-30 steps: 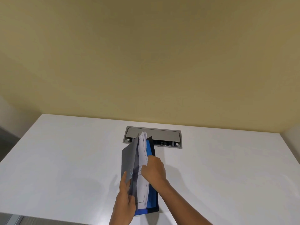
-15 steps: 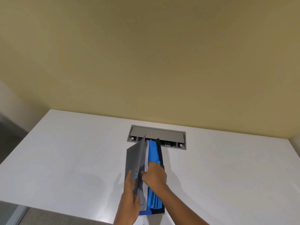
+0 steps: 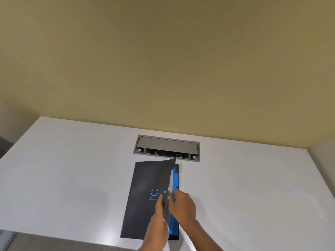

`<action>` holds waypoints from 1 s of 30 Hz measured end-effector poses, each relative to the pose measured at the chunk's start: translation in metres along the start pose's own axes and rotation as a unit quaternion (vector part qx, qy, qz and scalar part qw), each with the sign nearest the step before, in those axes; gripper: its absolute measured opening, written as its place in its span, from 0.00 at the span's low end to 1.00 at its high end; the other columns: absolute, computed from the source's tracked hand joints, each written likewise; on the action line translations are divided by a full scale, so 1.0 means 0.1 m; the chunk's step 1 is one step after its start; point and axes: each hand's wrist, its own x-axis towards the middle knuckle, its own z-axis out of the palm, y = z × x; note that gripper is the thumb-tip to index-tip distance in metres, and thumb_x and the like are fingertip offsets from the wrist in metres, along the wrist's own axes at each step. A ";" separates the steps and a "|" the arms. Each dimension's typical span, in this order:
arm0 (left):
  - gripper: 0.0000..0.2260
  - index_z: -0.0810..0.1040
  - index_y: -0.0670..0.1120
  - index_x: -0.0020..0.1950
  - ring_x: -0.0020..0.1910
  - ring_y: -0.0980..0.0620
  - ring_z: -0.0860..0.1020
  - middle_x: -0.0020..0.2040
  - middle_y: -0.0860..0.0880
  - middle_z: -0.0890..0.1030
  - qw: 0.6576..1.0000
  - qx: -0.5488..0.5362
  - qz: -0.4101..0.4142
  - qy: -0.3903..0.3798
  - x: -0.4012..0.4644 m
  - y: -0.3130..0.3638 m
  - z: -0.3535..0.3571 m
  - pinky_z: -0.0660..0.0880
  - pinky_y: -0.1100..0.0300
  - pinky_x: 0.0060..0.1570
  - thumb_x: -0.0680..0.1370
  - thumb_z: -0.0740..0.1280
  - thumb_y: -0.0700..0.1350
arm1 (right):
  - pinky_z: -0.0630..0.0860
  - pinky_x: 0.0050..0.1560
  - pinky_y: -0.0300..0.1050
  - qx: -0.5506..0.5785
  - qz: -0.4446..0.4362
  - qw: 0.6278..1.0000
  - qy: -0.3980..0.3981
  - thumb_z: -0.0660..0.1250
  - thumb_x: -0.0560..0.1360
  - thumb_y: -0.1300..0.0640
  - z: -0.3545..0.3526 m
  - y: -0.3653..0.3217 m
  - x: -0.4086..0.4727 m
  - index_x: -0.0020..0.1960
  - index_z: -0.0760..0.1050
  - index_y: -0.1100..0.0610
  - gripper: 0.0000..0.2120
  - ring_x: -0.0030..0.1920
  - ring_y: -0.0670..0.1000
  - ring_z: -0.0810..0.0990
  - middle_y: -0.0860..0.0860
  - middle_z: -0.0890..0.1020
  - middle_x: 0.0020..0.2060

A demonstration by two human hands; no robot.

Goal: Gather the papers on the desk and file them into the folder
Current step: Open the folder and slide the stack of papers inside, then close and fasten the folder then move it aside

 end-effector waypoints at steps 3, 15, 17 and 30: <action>0.32 0.38 0.46 0.84 0.85 0.47 0.53 0.86 0.46 0.49 1.000 0.003 -0.007 -0.003 -0.04 -0.41 0.24 0.53 0.56 0.82 0.87 0.56 0.43 | 0.80 0.56 0.37 0.018 0.012 1.000 -0.014 0.66 0.83 0.48 -0.01 0.24 -0.08 0.62 0.84 0.49 0.12 0.55 0.46 0.86 0.45 0.88 0.56; 0.45 0.41 0.45 0.85 0.86 0.42 0.44 0.86 0.44 0.42 0.949 0.305 -0.079 0.007 0.09 -0.93 0.46 0.52 0.45 0.82 0.80 0.70 0.38 | 0.77 0.51 0.32 0.015 0.046 0.997 -0.056 0.71 0.81 0.57 0.07 0.68 -0.07 0.57 0.88 0.55 0.08 0.52 0.49 0.88 0.49 0.90 0.53; 0.42 0.44 0.46 0.85 0.86 0.41 0.43 0.87 0.44 0.43 0.945 0.315 -0.086 0.019 0.12 -1.07 0.33 0.52 0.45 0.82 0.81 0.69 0.39 | 0.75 0.52 0.31 0.011 0.031 0.998 -0.053 0.69 0.82 0.57 0.10 0.60 0.00 0.60 0.87 0.56 0.10 0.54 0.50 0.87 0.50 0.89 0.55; 0.41 0.43 0.47 0.86 0.85 0.42 0.39 0.86 0.43 0.37 0.944 0.316 -0.092 0.032 0.13 -1.46 0.03 0.47 0.44 0.84 0.82 0.67 0.48 | 0.78 0.65 0.42 -0.062 -0.027 0.989 -0.133 0.64 0.85 0.57 0.42 0.23 0.40 0.66 0.82 0.58 0.13 0.61 0.55 0.84 0.55 0.84 0.62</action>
